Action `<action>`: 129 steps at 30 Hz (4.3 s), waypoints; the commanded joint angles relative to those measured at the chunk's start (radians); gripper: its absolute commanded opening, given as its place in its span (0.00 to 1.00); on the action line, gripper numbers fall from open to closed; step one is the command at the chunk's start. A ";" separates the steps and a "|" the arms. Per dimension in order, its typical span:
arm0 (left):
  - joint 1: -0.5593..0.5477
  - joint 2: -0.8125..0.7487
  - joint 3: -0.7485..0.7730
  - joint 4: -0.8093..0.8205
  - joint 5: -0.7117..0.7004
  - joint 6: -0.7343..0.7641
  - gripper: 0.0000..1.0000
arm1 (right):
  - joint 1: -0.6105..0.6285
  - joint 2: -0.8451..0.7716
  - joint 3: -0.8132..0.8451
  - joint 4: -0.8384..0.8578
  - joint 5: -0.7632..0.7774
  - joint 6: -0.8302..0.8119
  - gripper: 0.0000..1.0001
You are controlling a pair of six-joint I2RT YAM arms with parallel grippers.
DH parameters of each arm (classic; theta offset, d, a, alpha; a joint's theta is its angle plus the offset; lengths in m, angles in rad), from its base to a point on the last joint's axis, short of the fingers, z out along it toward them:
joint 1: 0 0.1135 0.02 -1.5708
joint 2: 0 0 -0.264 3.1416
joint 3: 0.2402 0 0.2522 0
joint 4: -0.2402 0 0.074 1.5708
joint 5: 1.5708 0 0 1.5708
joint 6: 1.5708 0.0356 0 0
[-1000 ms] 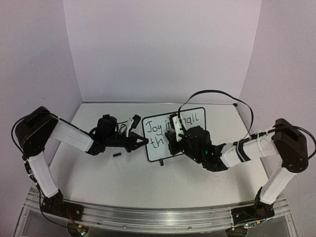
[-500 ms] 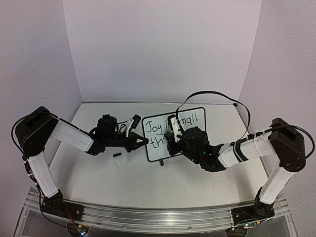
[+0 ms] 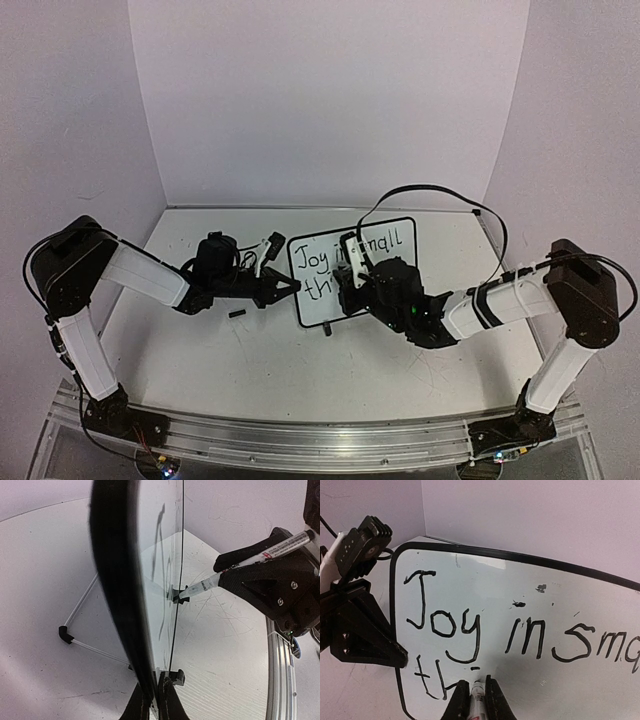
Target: Write a sentence on the whiteboard
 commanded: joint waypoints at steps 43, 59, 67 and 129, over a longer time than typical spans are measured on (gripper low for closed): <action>0.015 -0.013 -0.015 -0.081 -0.105 0.060 0.00 | 0.011 0.008 0.061 0.023 0.072 -0.031 0.00; 0.015 -0.013 -0.011 -0.081 -0.105 0.059 0.00 | 0.006 -0.056 -0.019 0.028 0.010 0.011 0.00; 0.015 -0.011 -0.011 -0.082 -0.104 0.058 0.00 | 0.003 -0.036 -0.005 0.030 0.061 0.001 0.00; 0.017 -0.011 -0.006 -0.089 -0.099 0.063 0.00 | 0.002 0.016 0.002 0.012 0.106 0.037 0.00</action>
